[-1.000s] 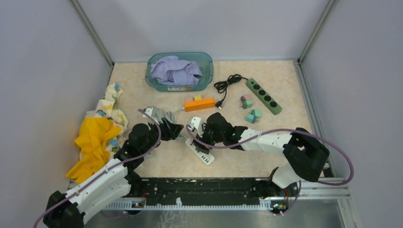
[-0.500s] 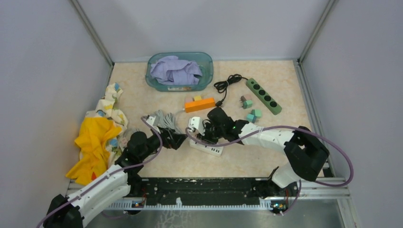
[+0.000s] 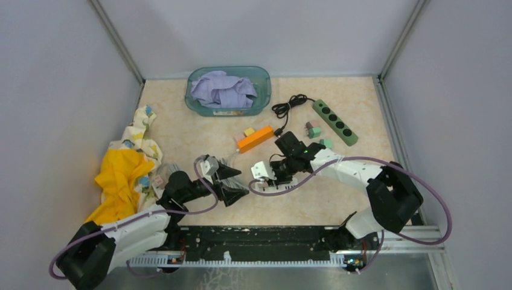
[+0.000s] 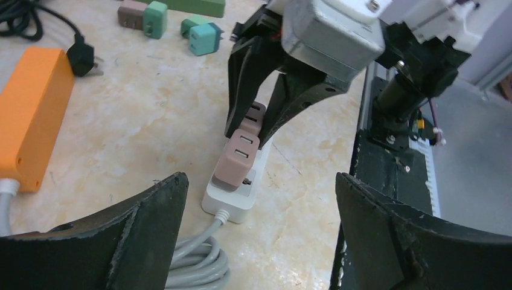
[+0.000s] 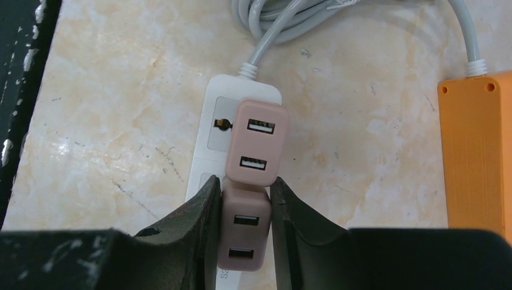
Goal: Pull the plug off the socket
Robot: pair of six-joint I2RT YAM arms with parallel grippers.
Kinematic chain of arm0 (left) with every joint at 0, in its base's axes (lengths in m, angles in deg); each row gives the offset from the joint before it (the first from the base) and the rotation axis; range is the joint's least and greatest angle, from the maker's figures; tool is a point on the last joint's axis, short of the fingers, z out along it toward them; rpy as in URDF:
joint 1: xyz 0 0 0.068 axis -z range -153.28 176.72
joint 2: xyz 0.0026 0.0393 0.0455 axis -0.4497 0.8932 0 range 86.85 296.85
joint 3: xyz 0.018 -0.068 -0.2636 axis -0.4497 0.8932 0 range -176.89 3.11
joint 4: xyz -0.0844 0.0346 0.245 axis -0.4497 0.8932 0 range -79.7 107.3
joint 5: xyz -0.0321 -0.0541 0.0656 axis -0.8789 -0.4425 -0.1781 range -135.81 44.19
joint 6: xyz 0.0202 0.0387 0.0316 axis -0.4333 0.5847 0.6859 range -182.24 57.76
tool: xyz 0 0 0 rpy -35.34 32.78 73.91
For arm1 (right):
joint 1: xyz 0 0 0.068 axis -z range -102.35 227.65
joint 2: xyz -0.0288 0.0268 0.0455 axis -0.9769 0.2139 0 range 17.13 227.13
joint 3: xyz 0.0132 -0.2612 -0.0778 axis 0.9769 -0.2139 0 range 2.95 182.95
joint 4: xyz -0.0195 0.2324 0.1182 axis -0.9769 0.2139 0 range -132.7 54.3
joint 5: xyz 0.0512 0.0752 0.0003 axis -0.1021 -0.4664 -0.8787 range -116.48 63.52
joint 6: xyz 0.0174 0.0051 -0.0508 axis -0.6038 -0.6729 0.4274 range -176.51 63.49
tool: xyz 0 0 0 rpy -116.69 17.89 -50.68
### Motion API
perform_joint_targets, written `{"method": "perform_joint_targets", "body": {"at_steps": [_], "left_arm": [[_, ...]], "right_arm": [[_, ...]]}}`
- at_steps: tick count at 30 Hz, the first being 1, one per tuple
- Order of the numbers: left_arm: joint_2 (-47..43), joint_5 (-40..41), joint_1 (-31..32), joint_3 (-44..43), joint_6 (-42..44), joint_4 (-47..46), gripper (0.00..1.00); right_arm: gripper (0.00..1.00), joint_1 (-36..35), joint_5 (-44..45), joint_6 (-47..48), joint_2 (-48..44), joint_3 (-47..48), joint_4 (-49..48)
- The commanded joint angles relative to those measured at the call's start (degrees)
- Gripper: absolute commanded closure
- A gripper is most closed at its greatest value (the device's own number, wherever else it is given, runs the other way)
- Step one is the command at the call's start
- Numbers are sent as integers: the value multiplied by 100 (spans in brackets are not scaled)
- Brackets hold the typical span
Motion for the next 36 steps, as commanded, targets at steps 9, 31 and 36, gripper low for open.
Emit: {"method": "perform_joint_targets", "body": {"at_steps": [9, 31, 36], "left_arm": [[292, -128, 503, 163, 1182, -1024, 2], [1426, -339, 504, -360, 898, -1280, 0], [1528, -280, 517, -321, 1577, -1245, 2]], "right_arm": [[34, 633, -774, -608, -326, 476, 761], [17, 1910, -3025, 800, -1647, -567, 636], [24, 1910, -2667, 680, -1540, -789, 269]]}}
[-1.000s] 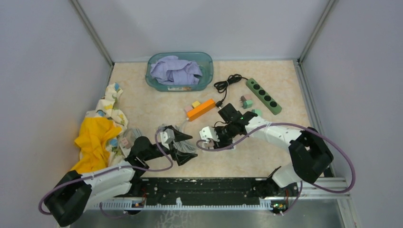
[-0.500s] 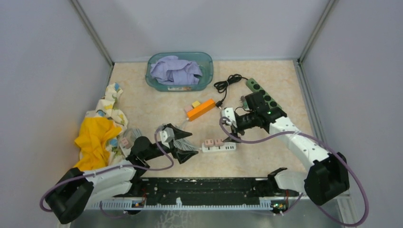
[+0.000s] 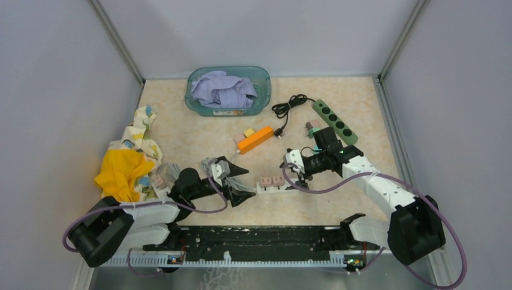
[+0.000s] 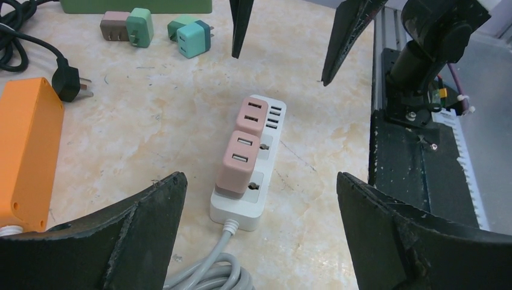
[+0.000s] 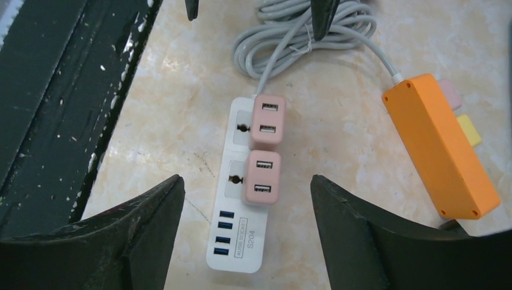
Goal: Pull the plug off the socket
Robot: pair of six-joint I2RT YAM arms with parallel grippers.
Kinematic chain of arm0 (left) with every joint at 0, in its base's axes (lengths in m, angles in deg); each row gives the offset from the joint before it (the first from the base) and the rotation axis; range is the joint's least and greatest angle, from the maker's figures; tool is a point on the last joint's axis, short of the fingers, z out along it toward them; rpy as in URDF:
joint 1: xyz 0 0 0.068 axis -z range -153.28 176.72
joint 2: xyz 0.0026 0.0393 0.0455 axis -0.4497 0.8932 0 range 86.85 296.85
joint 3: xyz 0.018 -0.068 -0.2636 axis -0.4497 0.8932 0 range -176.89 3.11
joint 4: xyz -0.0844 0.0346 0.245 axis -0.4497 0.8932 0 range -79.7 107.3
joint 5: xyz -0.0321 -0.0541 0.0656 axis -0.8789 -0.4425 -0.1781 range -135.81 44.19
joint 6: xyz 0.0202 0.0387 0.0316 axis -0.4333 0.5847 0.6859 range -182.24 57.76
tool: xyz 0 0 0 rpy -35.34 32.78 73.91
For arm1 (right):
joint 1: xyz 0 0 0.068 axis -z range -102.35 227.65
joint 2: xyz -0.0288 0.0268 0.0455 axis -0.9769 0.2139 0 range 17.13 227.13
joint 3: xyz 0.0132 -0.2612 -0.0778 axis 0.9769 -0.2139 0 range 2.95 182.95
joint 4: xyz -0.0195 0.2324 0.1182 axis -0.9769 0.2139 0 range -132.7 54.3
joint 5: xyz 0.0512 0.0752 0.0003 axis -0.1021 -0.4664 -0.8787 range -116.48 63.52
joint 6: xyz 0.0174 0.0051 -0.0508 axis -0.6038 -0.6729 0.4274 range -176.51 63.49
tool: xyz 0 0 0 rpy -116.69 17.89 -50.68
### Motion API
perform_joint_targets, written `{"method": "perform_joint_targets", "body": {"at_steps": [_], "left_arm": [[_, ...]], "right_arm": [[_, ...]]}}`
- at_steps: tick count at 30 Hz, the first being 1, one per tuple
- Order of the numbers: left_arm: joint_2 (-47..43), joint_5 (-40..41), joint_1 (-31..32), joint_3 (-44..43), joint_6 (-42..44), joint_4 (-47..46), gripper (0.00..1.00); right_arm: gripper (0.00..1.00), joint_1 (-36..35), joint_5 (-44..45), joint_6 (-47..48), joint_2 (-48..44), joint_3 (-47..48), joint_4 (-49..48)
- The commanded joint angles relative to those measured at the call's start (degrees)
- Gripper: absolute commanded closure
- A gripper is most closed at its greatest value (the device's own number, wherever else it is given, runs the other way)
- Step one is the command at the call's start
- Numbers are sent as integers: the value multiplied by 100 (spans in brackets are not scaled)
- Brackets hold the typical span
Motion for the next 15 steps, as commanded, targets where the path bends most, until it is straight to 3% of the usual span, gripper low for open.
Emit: {"method": "perform_joint_targets", "body": {"at_steps": [1, 6, 12, 15], "left_arm": [[65, -133, 64, -181, 782, 127, 3], [306, -76, 111, -553, 1285, 716, 8], [1202, -252, 199, -960, 1169, 439, 21], [1584, -184, 312, -1111, 1187, 276, 22]], "right_arm": [[27, 12, 139, 116, 127, -134, -447], [35, -82, 430, -268, 393, -217, -890], [40, -527, 949, -622, 675, -295, -1350], [44, -691, 1184, -649, 885, -269, -1429]]}}
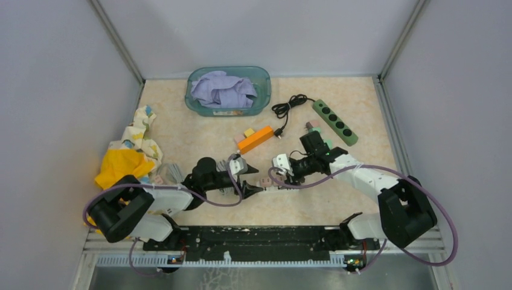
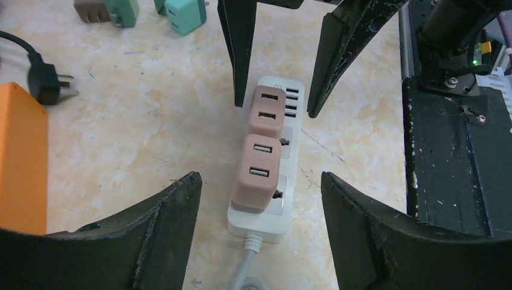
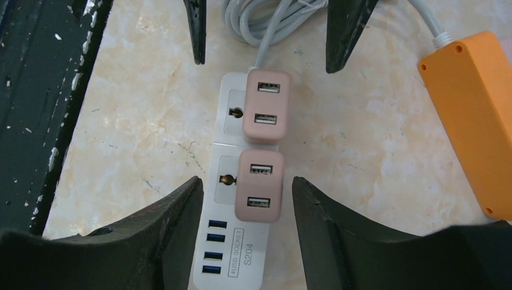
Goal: Pull the plug off the socket
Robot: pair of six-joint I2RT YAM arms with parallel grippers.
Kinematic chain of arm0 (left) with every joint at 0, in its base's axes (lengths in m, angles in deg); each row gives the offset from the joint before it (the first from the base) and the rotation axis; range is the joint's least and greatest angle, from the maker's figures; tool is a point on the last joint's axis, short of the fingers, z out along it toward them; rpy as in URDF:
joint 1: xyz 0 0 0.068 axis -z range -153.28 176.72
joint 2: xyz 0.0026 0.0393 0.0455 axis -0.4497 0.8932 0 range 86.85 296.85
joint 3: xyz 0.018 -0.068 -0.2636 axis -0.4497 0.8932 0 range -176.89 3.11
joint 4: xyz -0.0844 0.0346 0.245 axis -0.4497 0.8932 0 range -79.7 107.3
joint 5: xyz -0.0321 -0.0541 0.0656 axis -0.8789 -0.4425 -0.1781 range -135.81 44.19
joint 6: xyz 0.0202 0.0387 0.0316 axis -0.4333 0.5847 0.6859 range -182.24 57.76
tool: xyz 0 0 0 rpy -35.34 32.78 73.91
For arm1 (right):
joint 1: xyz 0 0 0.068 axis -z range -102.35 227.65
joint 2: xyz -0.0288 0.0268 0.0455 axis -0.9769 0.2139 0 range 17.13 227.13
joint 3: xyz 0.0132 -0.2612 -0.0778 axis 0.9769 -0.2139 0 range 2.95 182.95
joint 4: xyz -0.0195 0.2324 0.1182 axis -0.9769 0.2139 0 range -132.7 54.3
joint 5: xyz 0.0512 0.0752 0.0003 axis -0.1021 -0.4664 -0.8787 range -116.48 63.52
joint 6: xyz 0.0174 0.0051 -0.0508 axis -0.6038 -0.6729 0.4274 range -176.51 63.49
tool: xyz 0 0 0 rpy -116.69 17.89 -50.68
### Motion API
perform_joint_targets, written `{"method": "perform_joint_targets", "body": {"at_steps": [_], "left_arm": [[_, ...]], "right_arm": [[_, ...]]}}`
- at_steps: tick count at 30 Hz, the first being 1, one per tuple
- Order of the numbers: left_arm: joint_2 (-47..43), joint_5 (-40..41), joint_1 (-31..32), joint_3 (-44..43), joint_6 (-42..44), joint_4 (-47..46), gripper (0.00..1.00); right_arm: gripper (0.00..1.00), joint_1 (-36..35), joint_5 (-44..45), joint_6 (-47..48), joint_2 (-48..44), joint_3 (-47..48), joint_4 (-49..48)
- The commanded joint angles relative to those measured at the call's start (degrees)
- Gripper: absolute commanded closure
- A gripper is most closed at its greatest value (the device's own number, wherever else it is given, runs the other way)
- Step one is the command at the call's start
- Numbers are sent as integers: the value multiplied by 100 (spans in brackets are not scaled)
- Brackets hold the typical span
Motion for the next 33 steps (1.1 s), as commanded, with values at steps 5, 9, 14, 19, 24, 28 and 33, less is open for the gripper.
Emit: {"method": "perform_joint_targets", "body": {"at_steps": [5, 9, 14, 19, 24, 28, 33], "left_arm": [[886, 40, 287, -505, 258, -285, 26], [1146, 135, 350, -704, 454, -135, 31], [1267, 218, 387, -665, 538, -118, 33], [1368, 289, 429, -664, 598, -124, 41], [1379, 239, 467, -622, 517, -149, 80], [1338, 228, 563, -468, 344, -282, 95], [1536, 391, 697, -286, 269, -536, 99]], "right_arm": [[53, -335, 393, -204, 364, 108, -422], [61, -342, 451, -193, 350, 93, -441], [69, -351, 427, -217, 363, 90, -468], [75, -351, 421, -229, 378, 100, -442], [84, -351, 405, -241, 419, 124, -412], [97, -366, 210, -238, 438, 176, -300], [100, -645, 3, -791, 458, 175, -673]]}}
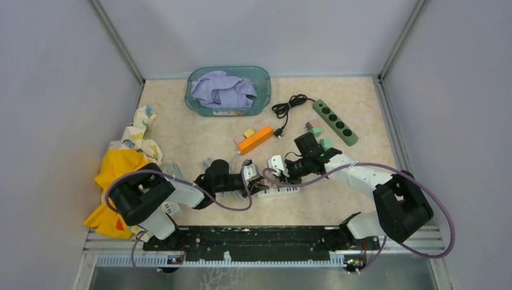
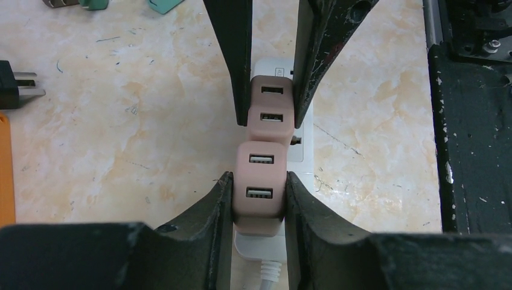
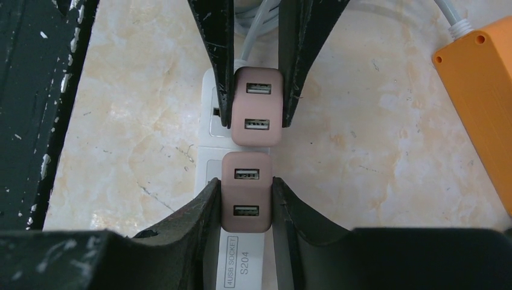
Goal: Pull the plug off the socket
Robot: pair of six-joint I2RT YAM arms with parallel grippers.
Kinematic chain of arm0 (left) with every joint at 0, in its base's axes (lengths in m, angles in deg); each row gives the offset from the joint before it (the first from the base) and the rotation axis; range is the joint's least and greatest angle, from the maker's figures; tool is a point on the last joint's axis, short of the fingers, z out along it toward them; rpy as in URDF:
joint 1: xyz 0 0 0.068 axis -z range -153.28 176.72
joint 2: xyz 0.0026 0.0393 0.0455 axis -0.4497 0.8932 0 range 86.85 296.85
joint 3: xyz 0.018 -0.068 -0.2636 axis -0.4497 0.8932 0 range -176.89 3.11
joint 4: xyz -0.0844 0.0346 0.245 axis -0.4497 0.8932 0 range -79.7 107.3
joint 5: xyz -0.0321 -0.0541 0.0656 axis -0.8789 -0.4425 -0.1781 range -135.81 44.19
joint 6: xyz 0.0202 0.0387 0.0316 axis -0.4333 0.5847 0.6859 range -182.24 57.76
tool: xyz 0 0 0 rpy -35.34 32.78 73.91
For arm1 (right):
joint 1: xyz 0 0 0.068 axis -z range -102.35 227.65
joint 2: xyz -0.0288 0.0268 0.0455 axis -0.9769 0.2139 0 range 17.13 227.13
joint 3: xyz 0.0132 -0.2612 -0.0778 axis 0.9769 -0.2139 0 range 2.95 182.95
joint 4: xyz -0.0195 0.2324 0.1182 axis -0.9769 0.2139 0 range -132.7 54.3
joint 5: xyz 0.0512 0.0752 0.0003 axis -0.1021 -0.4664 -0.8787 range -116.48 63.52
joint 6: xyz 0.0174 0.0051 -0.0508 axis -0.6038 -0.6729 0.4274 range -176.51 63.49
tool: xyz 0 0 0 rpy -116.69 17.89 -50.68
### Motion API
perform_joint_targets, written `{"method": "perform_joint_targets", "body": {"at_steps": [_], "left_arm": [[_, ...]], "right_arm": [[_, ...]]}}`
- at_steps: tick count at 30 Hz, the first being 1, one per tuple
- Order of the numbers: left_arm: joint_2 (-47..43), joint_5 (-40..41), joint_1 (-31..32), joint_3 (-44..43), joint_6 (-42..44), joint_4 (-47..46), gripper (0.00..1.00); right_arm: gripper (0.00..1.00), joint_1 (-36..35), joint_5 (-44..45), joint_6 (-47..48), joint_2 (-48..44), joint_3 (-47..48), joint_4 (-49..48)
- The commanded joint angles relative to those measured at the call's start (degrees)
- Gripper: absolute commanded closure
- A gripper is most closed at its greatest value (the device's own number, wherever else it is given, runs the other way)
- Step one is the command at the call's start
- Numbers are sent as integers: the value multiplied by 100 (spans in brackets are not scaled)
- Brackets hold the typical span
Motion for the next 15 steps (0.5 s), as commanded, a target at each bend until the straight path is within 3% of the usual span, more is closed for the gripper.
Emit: {"method": "perform_joint_targets", "body": {"at_steps": [1, 5, 9, 15], "left_arm": [[232, 23, 169, 209, -249, -313, 99], [309, 200, 190, 548, -392, -887, 100], [388, 230, 186, 679, -424, -1043, 100], [462, 172, 183, 648, -415, -1050, 100]], "right_arm": [[100, -266, -440, -701, 79, 206, -482], [100, -8, -119, -660, 74, 369, -346], [100, 220, 244, 277, -32, 167, 122], [100, -96, -294, 941, 75, 218, 790]]}}
